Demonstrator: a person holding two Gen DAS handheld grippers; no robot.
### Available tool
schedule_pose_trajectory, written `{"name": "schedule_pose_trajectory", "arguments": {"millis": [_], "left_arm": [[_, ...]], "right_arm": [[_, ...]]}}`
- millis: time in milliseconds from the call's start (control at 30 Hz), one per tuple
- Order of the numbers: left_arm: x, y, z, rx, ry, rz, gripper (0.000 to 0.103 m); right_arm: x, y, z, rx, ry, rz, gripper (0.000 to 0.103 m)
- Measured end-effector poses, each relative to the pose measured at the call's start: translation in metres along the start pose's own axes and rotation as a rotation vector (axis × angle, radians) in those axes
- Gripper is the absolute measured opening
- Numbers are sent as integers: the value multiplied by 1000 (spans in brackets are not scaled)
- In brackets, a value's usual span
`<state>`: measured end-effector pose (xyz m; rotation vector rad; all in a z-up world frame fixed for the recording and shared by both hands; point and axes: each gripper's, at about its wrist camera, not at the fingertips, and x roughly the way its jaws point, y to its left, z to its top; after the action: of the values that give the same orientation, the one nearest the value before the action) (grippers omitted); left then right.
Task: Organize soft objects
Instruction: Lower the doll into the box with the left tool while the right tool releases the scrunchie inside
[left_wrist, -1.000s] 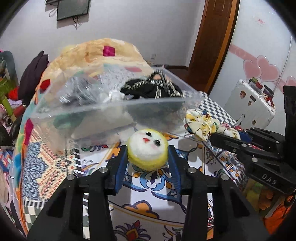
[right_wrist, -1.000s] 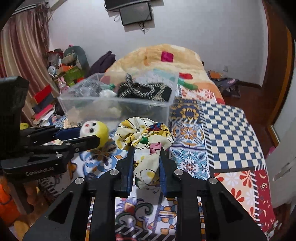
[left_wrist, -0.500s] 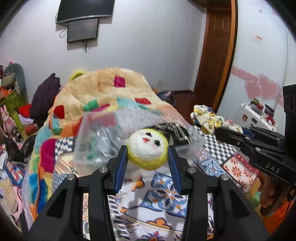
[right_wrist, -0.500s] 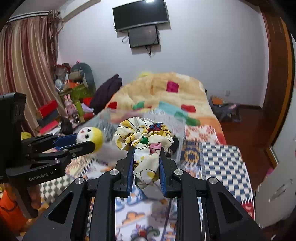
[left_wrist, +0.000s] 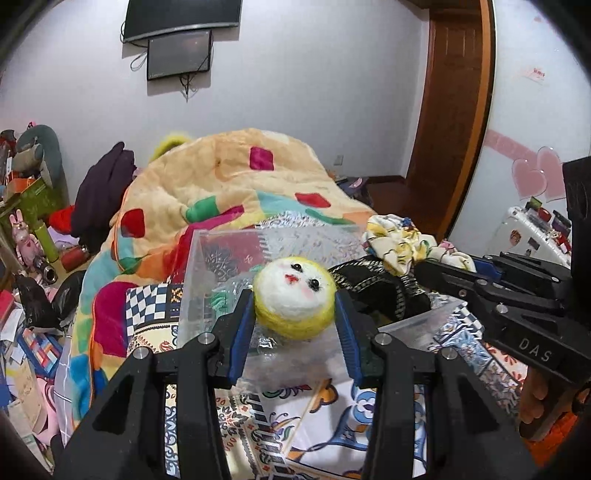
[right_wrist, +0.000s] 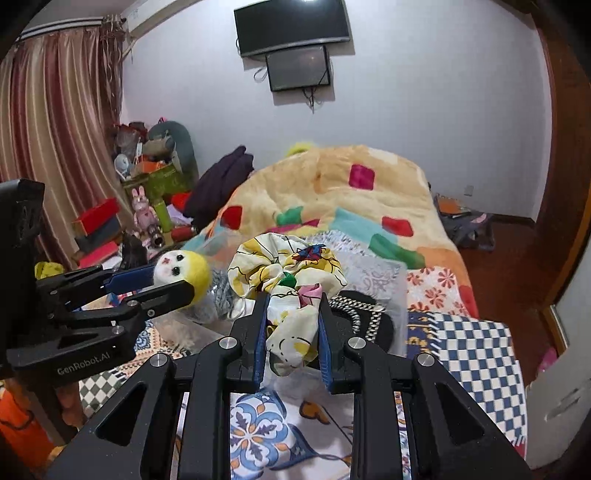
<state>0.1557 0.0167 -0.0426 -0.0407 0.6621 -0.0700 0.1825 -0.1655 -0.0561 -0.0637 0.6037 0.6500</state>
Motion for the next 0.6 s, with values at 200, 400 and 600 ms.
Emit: {"name": "schedule_pose_trajectory", "arguments": {"millis": [200, 400, 600], "left_arm": [[19, 4, -3, -14, 35, -9, 43], [33, 2, -9, 0, 74, -5, 43], [27, 5, -9, -20, 82, -23, 47]], "right_arm": [[28, 1, 1, -5, 61, 1, 21], [45, 9, -5, -31, 116, 13, 21], [47, 10, -7, -41, 136, 18, 27]]}}
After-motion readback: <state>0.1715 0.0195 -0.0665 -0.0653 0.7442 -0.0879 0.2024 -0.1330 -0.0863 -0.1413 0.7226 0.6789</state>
